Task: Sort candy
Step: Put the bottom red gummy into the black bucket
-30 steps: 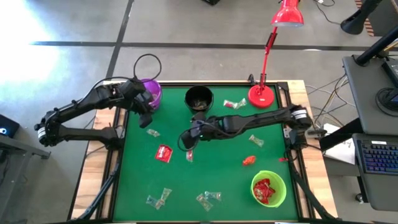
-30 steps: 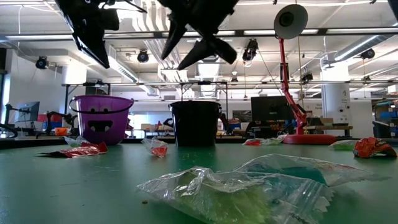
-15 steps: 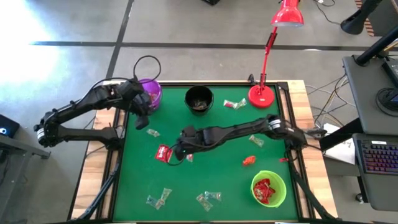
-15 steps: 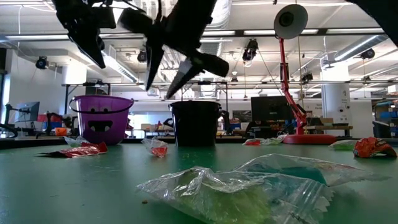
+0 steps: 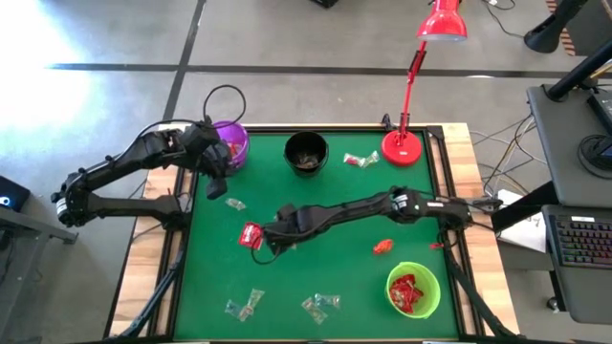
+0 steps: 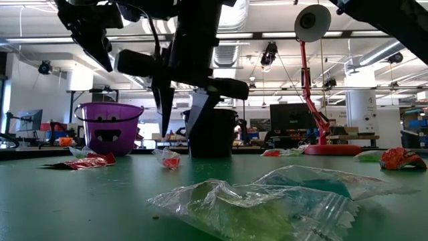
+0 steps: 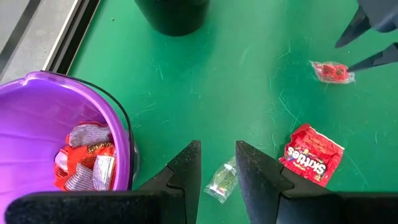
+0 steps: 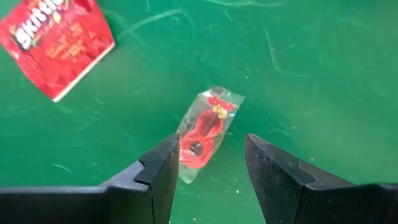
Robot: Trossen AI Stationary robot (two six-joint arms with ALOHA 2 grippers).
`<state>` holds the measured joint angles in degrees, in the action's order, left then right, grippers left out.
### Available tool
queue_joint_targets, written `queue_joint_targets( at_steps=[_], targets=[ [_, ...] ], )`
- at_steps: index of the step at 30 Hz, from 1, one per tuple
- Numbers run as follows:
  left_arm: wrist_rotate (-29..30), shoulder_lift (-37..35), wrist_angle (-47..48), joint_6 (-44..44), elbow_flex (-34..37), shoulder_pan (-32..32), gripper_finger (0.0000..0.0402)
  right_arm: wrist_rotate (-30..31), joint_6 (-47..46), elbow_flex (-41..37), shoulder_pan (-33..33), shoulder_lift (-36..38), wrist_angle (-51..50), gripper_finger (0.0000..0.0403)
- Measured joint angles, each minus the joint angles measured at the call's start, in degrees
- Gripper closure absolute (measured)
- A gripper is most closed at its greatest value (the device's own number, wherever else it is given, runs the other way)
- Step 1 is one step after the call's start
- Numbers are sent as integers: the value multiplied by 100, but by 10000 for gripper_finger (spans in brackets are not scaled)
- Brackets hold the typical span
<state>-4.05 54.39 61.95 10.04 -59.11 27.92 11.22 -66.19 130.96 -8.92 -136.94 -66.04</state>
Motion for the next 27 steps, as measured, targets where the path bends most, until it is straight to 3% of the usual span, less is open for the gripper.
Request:
queue_joint_targets(
  at_steps=[19, 23, 27],
  targets=[
    [-2, 15, 0, 2, 0, 0, 319, -371, 223, -20, -8, -453, 189, 235],
    [-2, 22, 0, 2, 0, 0, 319, -391, 235, -33, -7, -453, 189, 265],
    [-2, 22, 0, 2, 0, 0, 319, -412, 340, -35, -6, -440, 186, 326]
  ],
)
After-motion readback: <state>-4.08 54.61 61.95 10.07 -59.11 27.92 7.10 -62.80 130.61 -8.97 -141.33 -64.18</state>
